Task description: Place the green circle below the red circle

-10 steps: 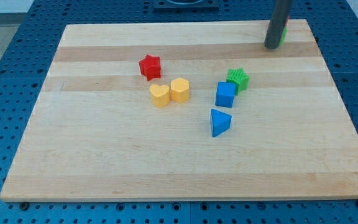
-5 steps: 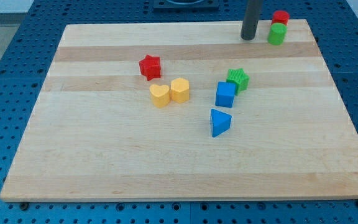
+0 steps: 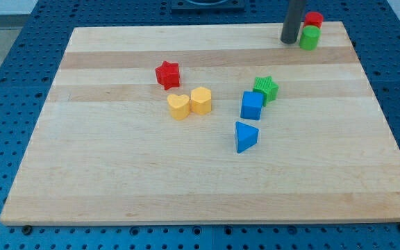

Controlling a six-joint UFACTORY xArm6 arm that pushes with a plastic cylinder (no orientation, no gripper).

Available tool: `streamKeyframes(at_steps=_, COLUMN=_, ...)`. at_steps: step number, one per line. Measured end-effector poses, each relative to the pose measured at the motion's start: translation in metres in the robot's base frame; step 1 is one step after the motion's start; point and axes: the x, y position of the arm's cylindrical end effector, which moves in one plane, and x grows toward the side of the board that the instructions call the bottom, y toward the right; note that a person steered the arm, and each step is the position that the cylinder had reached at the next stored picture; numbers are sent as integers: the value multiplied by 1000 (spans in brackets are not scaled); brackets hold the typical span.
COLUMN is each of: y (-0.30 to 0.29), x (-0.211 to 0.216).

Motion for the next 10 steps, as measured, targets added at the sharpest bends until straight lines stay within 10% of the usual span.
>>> streamKeyframes(at_steps=10, y=10, x=5)
